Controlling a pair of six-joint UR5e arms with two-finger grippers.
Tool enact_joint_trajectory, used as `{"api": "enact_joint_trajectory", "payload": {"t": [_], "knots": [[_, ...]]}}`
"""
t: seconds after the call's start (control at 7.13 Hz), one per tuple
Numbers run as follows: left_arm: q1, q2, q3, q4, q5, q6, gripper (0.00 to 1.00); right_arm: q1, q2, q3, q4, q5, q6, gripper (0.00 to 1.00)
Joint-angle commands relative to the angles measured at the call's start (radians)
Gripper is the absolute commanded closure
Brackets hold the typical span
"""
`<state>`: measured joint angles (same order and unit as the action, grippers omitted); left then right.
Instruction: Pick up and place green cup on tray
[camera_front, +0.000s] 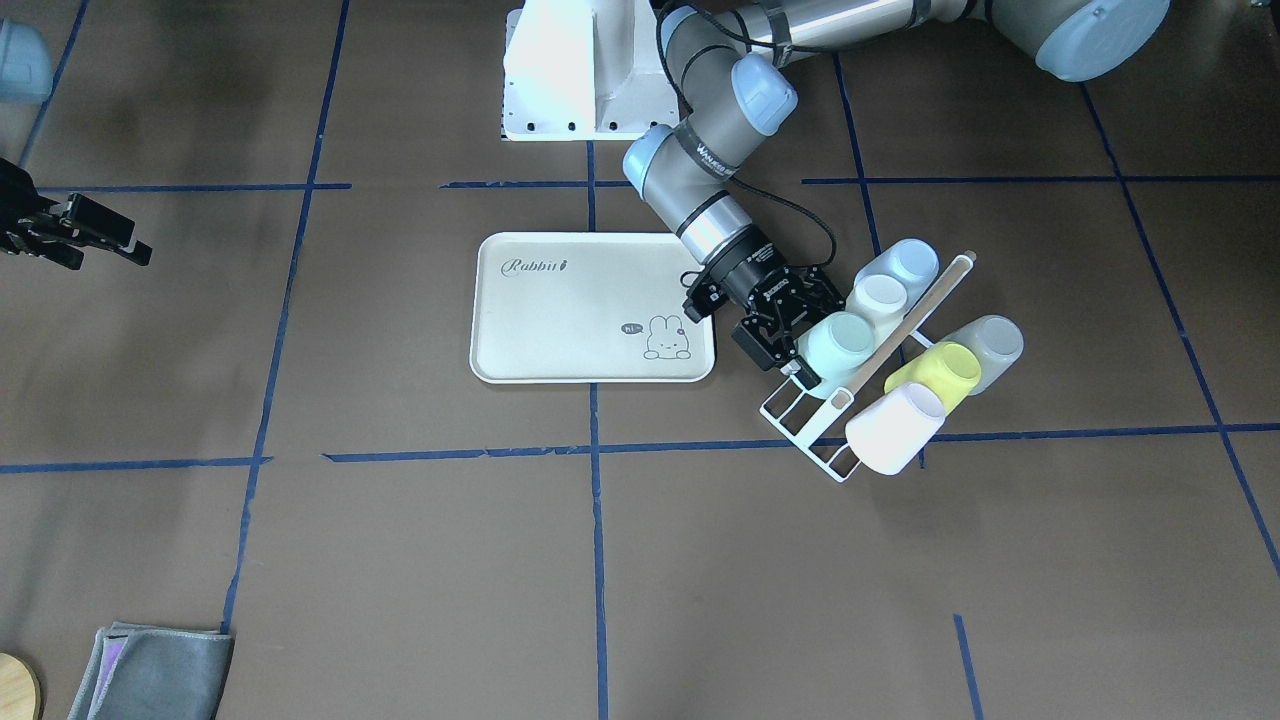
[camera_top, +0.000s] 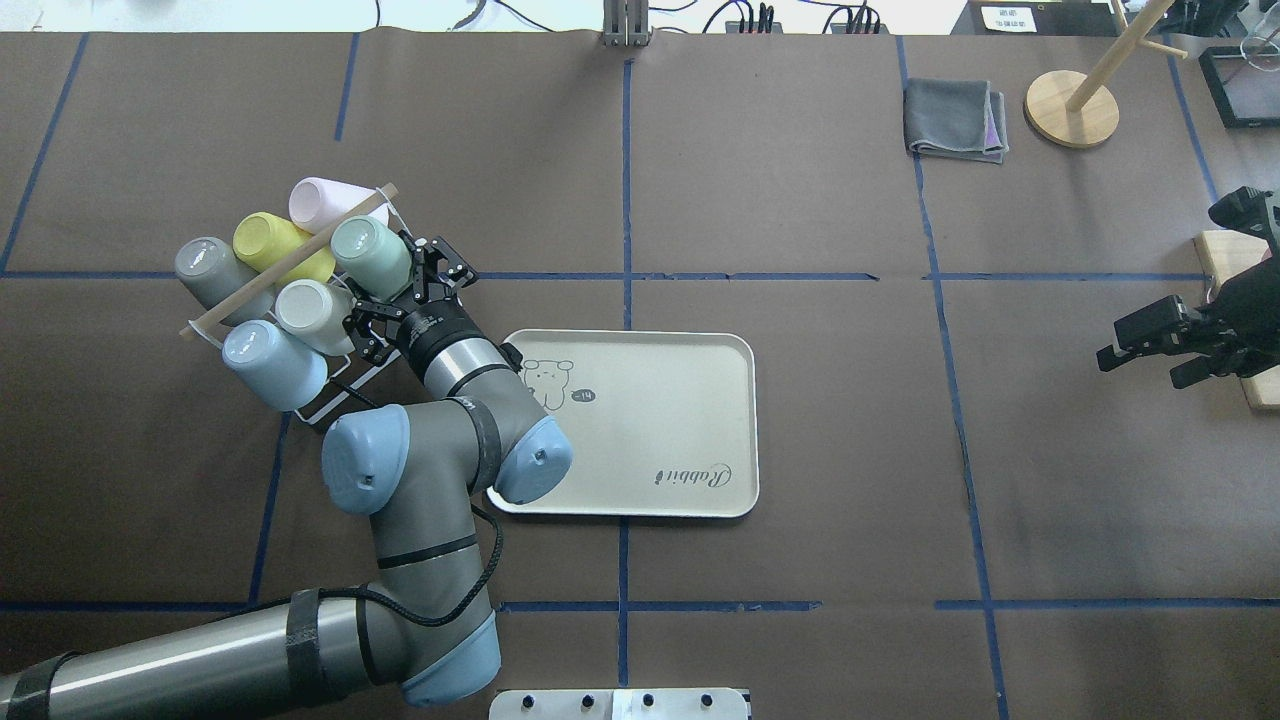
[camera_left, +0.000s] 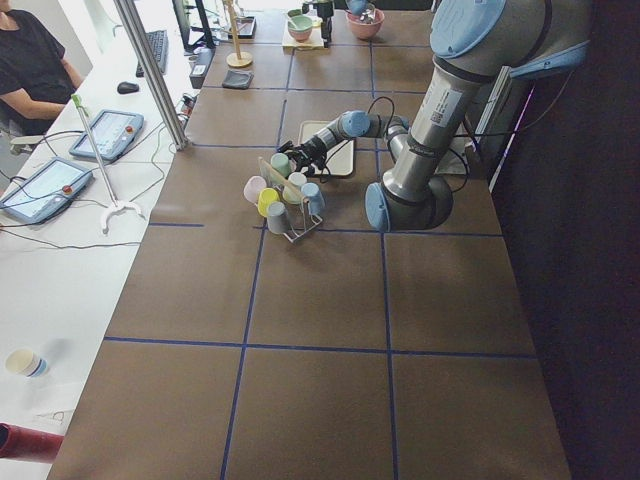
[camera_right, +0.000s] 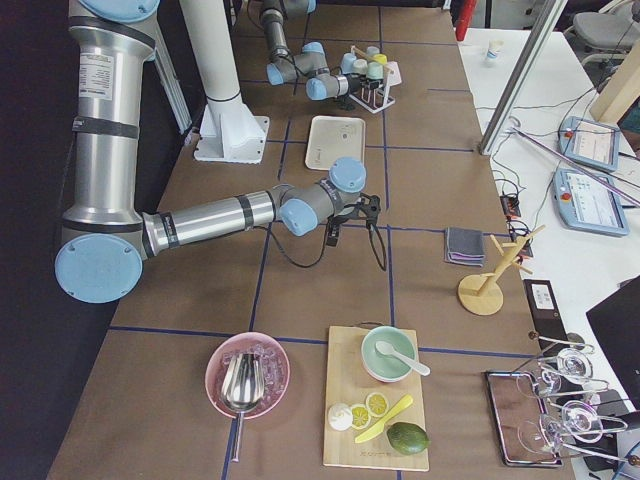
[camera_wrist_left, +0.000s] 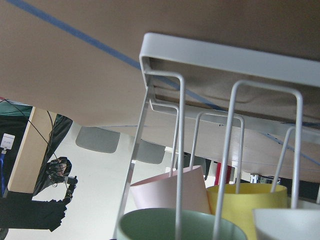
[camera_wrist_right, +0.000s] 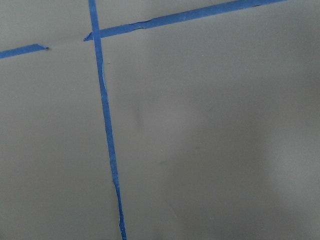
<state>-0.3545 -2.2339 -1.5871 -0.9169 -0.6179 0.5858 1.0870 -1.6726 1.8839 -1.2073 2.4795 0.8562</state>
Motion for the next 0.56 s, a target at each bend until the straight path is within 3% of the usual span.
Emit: {"api": "enact_joint_trajectory", "payload": {"t": [0.0, 0.42], "knots": [[0.000, 0.054, -0.132, 0.012, 0.003, 0.002, 0.22, -0.001, 0.001, 0.001, 0.000, -0.001, 0.001, 0.01], [0.002, 0.053, -0.259, 0.016, 0.001, 0.002, 0.23, -0.001, 0.002, -0.003, 0.000, -0.005, 0.001, 0.01]]}}
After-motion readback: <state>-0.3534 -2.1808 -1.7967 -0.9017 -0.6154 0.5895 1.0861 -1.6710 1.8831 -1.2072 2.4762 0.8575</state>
